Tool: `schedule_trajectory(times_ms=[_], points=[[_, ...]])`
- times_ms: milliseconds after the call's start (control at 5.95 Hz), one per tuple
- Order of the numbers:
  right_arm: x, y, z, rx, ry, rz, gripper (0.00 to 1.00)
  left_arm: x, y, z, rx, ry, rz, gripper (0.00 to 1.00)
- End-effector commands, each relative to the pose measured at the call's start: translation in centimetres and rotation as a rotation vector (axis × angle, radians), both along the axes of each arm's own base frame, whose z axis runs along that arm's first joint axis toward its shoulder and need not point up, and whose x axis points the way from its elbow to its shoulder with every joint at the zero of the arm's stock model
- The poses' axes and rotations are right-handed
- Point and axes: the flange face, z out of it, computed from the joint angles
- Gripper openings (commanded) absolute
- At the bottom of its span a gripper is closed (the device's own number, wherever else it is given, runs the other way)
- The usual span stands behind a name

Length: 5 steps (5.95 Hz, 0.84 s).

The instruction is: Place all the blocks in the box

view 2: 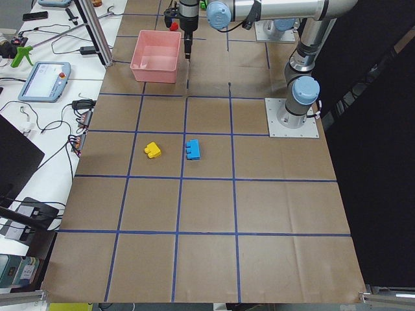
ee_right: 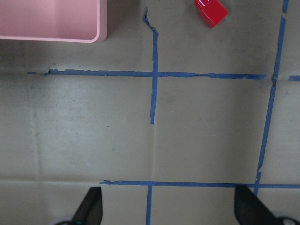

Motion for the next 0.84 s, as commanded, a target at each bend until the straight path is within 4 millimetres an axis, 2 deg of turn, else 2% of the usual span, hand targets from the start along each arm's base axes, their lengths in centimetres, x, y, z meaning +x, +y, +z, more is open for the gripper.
schedule_trajectory(times_ms=[0, 336, 504, 672], points=[[-6.2, -1.7, -1.1, 0.020, -0.023, 0.144, 1.00, -0.2, 0.2, 0.0, 0.001, 0.020, -0.006, 0.99], [-16.6, -3.1, -3.1, 0.038, -0.066, 0.323, 1.00, 0.3, 0.1, 0.1, -0.001, 0.010, -0.066, 0.99], [-21.7, -4.0, -3.5, -0.020, -0.018, 0.396, 1.00, 0.7, 0.1, 0.1, 0.001, 0.005, -0.092, 0.99], [-26.2, -3.6, -4.7, -0.002, -0.015, 0.429, 1.00, 3.8, -0.5, 0.2, 0.001, 0.003, -0.137, 0.99]])
